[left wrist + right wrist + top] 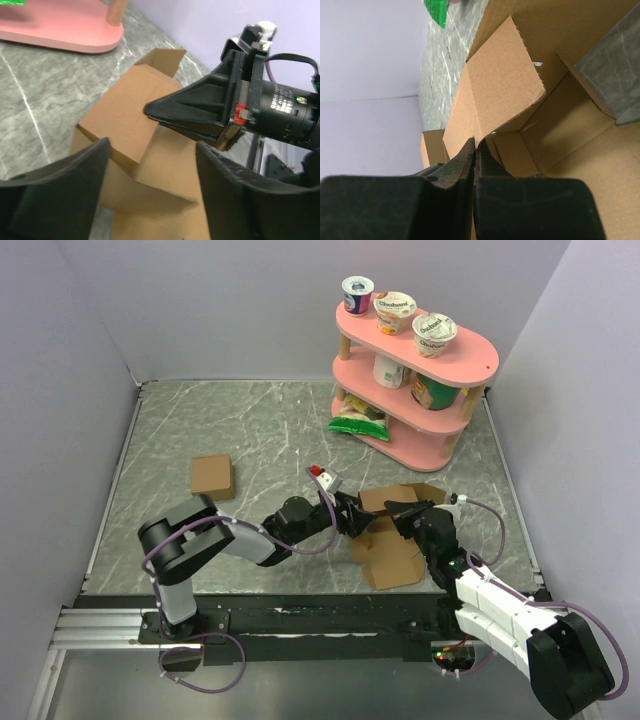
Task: Fold the paper box
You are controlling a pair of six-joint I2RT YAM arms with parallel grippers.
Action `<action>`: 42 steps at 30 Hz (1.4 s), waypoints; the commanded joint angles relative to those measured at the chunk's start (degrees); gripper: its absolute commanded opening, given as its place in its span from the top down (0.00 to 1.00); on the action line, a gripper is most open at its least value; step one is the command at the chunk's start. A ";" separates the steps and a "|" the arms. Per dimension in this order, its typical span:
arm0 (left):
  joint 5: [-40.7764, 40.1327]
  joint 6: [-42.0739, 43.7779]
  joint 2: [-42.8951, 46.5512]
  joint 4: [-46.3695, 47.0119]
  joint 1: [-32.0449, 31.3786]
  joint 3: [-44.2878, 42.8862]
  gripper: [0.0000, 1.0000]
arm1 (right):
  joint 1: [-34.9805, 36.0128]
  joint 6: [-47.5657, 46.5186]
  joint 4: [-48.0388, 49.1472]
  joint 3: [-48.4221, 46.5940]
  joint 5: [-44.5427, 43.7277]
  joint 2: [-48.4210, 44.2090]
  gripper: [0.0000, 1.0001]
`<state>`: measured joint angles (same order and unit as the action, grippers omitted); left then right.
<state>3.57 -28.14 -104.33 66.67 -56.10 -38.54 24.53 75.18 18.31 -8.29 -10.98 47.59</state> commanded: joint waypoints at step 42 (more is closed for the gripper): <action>-2.60 7.57 -5.79 -8.67 2.57 -4.25 0.06 | -0.19 -1.97 -6.26 -0.67 -2.46 0.92 1.00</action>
<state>3.03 -20.69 -108.14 54.89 -52.16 -39.64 24.53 75.50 17.96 -9.32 -11.51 48.21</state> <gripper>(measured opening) 0.932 0.012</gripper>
